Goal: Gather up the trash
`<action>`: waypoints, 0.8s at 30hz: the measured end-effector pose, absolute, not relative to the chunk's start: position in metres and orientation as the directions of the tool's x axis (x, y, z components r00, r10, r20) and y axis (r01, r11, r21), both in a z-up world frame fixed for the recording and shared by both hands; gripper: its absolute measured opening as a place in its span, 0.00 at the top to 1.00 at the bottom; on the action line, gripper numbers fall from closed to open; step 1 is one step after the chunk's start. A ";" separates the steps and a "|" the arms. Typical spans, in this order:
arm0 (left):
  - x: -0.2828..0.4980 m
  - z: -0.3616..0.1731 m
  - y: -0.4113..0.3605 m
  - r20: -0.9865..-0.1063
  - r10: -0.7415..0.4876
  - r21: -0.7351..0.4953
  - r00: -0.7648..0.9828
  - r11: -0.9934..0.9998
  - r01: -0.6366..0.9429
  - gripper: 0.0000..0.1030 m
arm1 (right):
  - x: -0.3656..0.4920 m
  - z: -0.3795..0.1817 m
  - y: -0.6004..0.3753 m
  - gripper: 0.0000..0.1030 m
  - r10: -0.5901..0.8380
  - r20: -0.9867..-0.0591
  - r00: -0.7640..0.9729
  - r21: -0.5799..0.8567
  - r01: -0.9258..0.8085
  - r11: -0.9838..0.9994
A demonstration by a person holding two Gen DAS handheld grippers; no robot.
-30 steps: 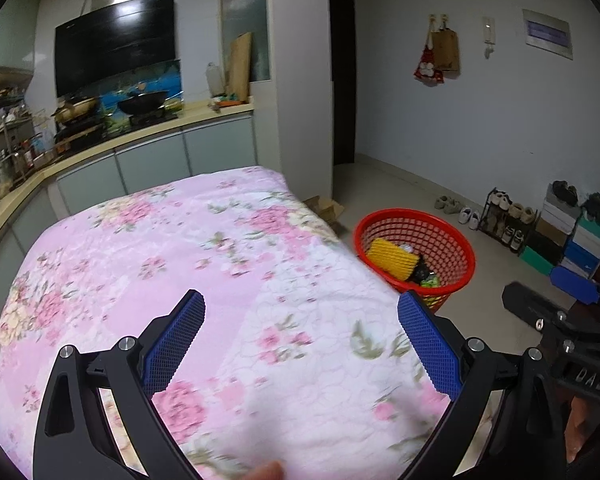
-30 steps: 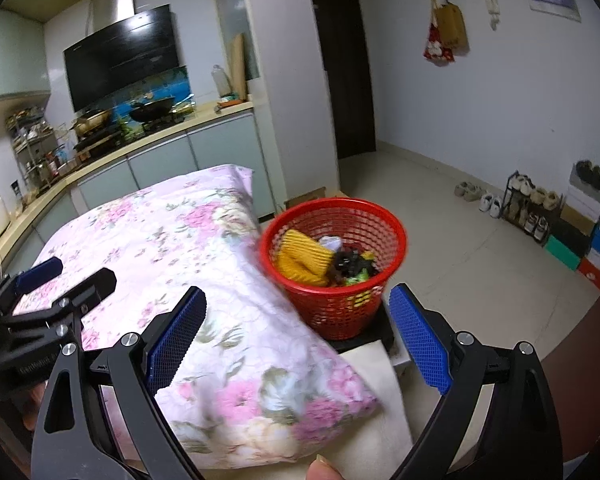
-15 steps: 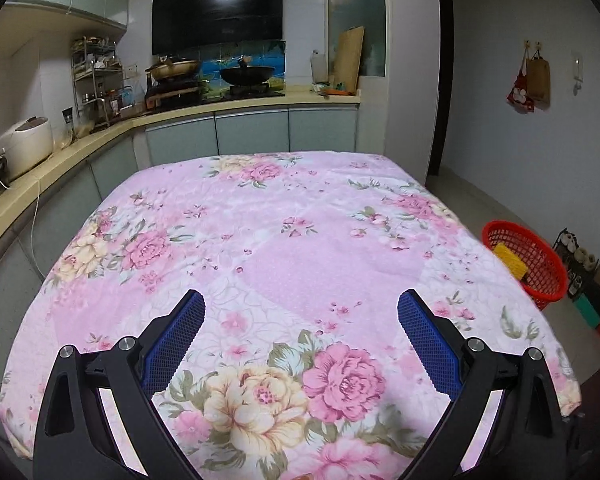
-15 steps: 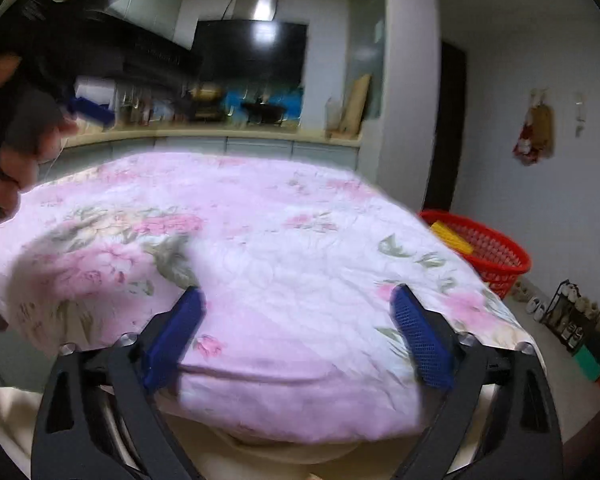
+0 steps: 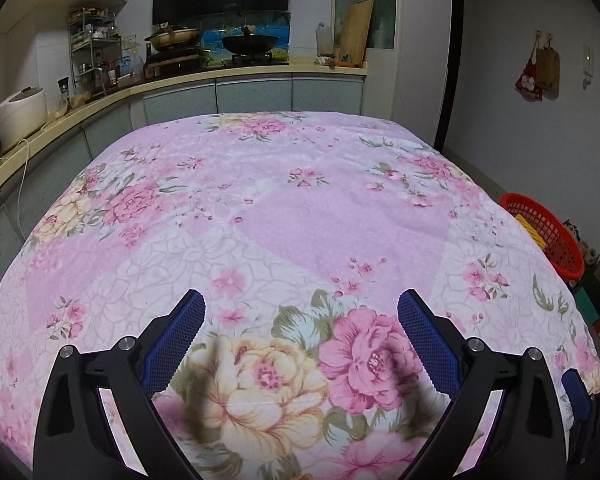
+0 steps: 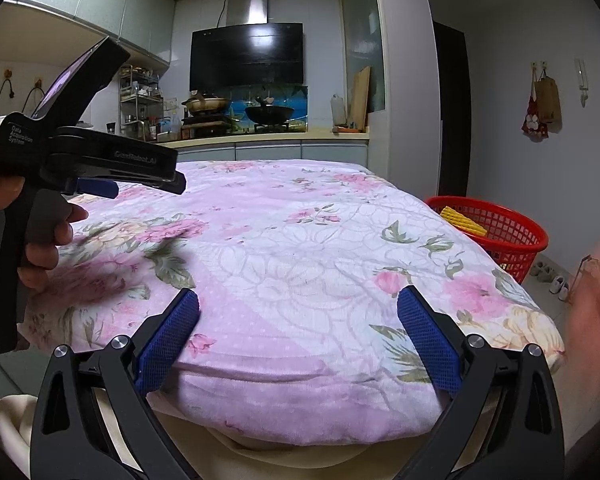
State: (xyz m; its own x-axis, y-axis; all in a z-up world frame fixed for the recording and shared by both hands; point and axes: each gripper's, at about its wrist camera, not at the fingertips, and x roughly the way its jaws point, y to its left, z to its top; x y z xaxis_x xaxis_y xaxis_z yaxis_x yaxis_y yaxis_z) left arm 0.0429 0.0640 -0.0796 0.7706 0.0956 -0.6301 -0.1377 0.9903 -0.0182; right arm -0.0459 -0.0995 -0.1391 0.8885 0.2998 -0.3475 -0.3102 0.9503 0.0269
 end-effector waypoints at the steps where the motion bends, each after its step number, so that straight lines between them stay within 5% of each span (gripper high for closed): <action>1: 0.044 -0.080 0.064 -0.632 0.095 -0.016 0.769 0.991 -0.136 0.09 | -0.046 -0.139 -0.100 0.06 0.302 -0.346 0.888 0.026 -0.312 0.950; 24: 0.057 -0.087 0.044 -0.641 0.054 0.053 0.765 0.998 -0.026 0.09 | -0.040 -0.138 -0.115 0.06 0.304 -0.346 0.887 0.033 -0.312 0.949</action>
